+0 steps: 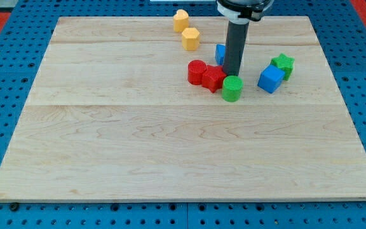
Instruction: Push red blocks slightly upwards
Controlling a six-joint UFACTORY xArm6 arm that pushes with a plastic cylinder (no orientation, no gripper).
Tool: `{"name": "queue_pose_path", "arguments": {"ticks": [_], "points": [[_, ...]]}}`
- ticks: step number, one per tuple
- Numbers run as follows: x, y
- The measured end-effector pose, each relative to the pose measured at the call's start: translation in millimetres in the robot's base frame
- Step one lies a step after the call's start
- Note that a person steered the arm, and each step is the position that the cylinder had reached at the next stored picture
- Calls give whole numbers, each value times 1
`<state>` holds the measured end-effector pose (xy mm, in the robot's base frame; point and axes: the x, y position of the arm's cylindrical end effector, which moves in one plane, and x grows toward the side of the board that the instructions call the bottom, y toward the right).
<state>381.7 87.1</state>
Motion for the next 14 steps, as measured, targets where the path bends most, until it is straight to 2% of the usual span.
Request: {"name": "queue_pose_path", "arguments": {"ticks": [1,3,4,5,6,7,11,12,13,14], "points": [[12,-10],[-9,-54],[14,-16],[13,-66],[11,-87],[2,-86],[10,-74],[34,-92],[35,-124],[31,-130]]}}
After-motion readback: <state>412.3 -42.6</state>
